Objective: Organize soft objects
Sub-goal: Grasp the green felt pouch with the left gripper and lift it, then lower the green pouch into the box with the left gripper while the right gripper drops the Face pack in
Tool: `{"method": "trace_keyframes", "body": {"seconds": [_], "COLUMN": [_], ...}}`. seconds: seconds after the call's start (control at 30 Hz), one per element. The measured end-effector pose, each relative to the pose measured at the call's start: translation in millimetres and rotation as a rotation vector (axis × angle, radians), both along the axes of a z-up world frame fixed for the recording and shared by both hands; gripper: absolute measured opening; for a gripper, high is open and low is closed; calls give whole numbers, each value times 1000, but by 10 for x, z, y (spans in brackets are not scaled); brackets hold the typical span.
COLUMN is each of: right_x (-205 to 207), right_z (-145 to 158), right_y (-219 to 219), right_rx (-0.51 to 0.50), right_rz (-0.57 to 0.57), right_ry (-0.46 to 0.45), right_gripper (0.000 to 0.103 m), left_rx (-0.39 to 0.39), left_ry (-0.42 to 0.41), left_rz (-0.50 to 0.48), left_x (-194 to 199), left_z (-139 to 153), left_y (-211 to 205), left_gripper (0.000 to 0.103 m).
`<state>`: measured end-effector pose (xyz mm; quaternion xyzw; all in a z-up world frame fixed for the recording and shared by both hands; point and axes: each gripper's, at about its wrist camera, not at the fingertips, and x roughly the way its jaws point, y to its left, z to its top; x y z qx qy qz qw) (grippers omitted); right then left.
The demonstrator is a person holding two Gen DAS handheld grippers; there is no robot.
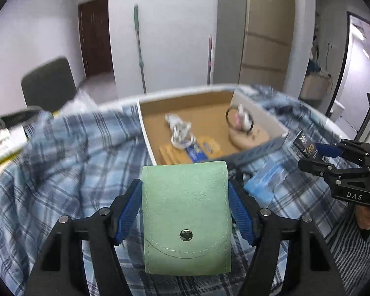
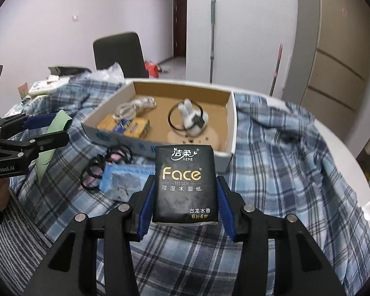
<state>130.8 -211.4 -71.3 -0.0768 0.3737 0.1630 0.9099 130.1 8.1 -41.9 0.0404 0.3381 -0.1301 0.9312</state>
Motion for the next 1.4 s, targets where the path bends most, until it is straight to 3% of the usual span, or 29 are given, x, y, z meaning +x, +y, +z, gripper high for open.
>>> {"method": "trace_keyframes", "body": {"seconds": [0.27, 0.43, 0.63, 0.83, 1.03, 1.2, 1.4], "right_x": [-147, -217, -264, -194, 145, 415, 698], "right_z": [148, 325, 771, 1289, 1481, 1374, 910], "right_y": [62, 48, 51, 82, 138, 168, 155], "right_rx": [18, 36, 53, 76, 112, 124, 103], "right_rz": [39, 10, -2, -35, -86, -120, -134], "right_ry": [-115, -197, -285, -419, -448, -433, -337], "right_gripper": [46, 46, 46, 46, 46, 46, 46], "left_rx": [21, -12, -32, -99, -113, -130, -113], "left_ry": [-232, -292, -371, -391, -431, -399, -293], "left_rz": [-4, 17, 57, 111, 137, 146, 152], "left_x": [-388, -477, -460, -275, 8, 302, 633], "left_z": [275, 543, 974, 1362, 1593, 1553, 1240], "left_y": [-49, -66, -142, -205, -308, -366, -342], "left_gripper": [71, 71, 71, 71, 71, 71, 71]}}
